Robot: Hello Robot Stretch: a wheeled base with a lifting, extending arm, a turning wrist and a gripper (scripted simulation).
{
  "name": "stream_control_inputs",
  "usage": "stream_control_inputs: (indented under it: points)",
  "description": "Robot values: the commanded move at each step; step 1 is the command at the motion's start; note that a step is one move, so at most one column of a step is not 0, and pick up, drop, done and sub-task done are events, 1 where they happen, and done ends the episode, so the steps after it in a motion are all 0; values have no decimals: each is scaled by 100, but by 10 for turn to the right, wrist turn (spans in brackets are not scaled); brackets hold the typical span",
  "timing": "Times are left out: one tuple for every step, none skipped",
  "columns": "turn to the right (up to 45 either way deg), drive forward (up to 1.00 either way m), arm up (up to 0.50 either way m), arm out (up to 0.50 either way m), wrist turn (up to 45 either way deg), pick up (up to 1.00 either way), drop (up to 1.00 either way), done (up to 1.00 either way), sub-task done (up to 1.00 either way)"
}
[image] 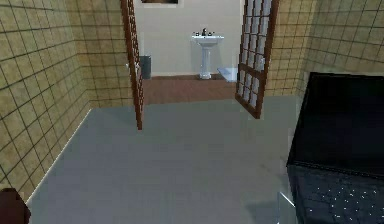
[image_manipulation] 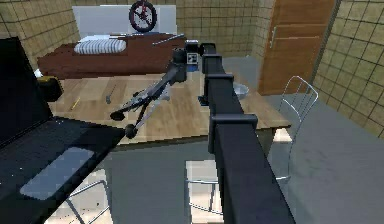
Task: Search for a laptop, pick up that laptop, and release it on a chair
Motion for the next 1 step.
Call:
stream_control_inputs:
  points:
    - [0,0,0,0,450,0,0,0,0]
